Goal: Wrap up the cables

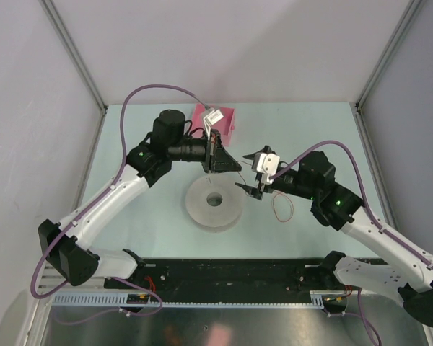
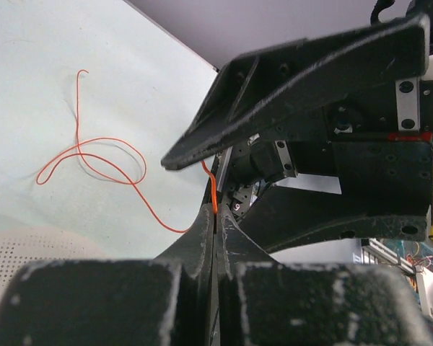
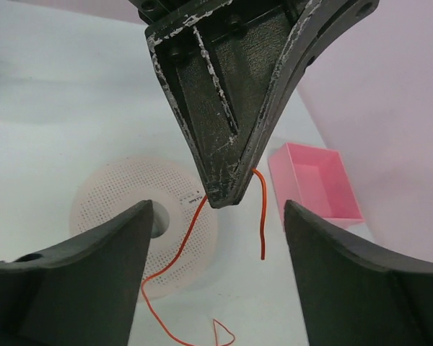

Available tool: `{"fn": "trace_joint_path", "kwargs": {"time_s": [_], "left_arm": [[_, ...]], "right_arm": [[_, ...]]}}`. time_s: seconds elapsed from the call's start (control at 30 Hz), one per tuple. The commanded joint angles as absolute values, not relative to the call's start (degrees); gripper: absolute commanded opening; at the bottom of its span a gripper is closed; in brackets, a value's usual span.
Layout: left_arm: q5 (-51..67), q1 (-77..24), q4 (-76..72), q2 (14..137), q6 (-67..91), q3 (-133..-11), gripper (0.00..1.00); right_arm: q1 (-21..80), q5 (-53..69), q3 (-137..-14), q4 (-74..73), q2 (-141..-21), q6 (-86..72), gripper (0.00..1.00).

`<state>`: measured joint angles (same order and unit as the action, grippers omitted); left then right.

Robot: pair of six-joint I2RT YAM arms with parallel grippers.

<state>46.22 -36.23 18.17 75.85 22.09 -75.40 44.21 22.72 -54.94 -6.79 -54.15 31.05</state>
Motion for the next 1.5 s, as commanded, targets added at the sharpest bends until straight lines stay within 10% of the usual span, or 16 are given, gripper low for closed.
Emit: {"fn": "trace_joint_path", "kwargs": {"time_s": [0.0, 0.3, 1.13, 1.47], "left_arm": [[49.2, -35.4, 15.1, 74.3, 24.0, -75.4, 0.00], [49.4, -34.0, 14.5, 73.1, 24.3, -73.1, 0.00], [51.4, -31.6, 8.3, 73.2, 33.9, -69.9, 0.00], [51.6, -30.5, 6.8, 73.0, 36.1, -68.8, 0.00]], "right_arm": [[44.5, 23.2, -54.7, -2.2, -54.5, 30.5, 0.70], [45.7, 15.6, -52.1, 1.4, -52.6, 34.3, 0.35], [48.9, 10.5, -51.5, 1.7, -55.7, 38.4, 0.42], [49.1, 8.9, -51.4, 3.0, -56.1, 38.4, 0.20]]}}
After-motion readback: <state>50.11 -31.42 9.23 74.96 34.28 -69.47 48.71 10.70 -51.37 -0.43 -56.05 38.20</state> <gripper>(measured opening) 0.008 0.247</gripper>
